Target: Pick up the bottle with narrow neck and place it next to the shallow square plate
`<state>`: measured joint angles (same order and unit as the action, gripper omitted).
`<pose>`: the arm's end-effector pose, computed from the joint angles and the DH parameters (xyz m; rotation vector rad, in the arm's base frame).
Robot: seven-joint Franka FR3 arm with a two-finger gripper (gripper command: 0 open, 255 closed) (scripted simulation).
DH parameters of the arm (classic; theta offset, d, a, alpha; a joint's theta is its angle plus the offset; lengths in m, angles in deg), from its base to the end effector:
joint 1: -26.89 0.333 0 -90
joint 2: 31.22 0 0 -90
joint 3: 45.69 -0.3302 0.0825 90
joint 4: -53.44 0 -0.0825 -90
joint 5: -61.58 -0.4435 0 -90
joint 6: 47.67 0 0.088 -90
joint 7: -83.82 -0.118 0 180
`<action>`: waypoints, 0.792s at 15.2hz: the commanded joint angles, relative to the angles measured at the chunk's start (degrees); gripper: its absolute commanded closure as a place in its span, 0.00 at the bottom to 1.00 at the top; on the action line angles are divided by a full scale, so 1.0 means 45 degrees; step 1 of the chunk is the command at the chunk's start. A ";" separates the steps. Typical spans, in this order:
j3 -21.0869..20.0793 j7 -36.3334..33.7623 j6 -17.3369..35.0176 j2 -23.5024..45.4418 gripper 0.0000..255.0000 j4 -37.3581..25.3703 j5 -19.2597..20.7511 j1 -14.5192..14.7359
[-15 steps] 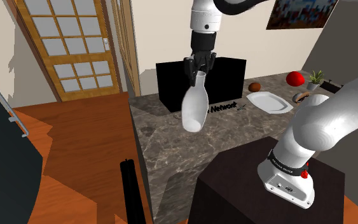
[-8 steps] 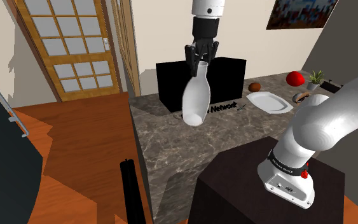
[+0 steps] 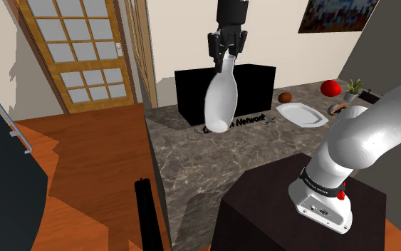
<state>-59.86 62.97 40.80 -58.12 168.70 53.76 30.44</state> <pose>0.4249 0.1758 0.6339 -3.1183 0.1219 0.0283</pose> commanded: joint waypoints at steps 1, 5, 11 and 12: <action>0.0001 -0.0048 -0.0348 0.0081 1.00 -0.0433 0.0018 -0.0007; 0.0022 -0.0108 -0.1016 0.0314 1.00 -0.1332 0.0071 -0.0038; 0.0034 -0.0214 -0.2034 0.0749 1.00 -0.2782 0.0154 -0.0082; 0.0033 -0.0234 -0.2207 0.0832 1.00 -0.3037 0.0169 -0.0089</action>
<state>-59.61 62.11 31.52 -54.84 156.16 54.47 30.05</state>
